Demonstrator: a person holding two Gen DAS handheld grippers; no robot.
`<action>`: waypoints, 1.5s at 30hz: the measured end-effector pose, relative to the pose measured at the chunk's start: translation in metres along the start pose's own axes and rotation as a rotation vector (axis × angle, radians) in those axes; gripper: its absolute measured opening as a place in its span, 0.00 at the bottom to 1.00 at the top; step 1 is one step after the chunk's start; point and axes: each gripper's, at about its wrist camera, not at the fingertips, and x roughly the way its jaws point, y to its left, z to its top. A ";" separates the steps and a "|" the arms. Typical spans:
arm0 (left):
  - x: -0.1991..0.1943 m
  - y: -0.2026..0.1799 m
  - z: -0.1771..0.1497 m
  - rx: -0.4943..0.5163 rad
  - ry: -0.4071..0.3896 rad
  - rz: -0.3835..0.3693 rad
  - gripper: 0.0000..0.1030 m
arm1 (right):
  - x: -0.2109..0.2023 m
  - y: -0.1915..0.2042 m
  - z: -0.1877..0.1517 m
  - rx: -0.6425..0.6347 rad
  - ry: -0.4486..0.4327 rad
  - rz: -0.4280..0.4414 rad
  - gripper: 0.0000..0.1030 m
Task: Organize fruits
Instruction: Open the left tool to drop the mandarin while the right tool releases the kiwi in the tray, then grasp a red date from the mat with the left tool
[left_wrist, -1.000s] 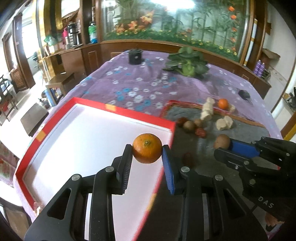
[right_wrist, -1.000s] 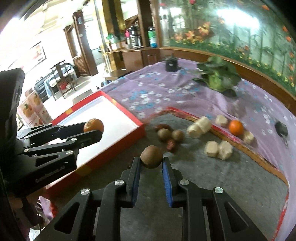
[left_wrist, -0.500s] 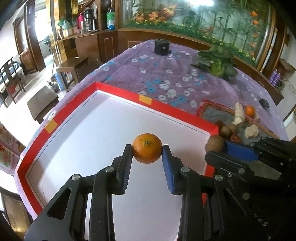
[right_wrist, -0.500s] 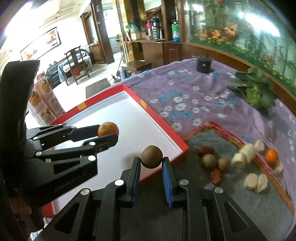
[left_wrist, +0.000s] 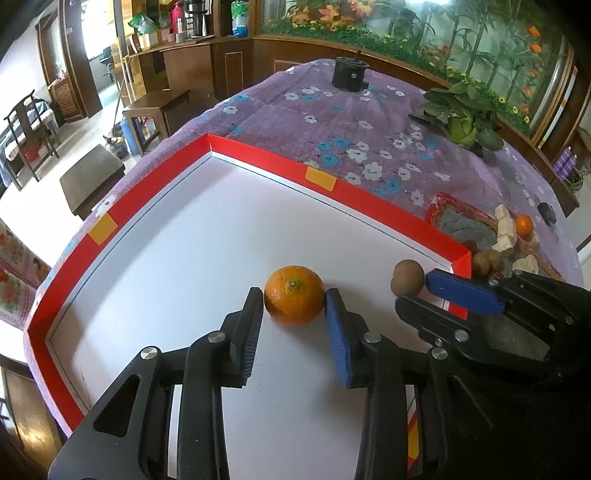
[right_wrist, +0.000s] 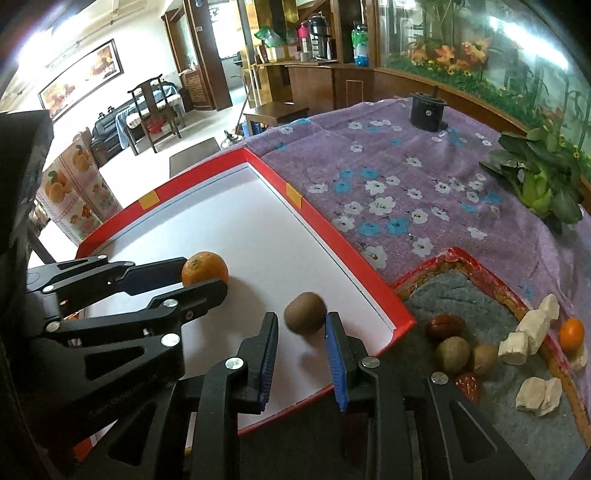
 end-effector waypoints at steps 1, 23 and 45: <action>0.000 0.001 0.000 -0.007 0.001 0.013 0.46 | -0.002 0.000 0.000 0.001 -0.003 0.002 0.27; -0.051 -0.059 -0.019 0.080 -0.083 -0.055 0.62 | -0.093 -0.060 -0.085 0.171 -0.081 -0.089 0.41; -0.026 -0.126 -0.039 0.191 -0.025 -0.185 0.62 | -0.115 -0.108 -0.135 0.270 -0.098 -0.111 0.41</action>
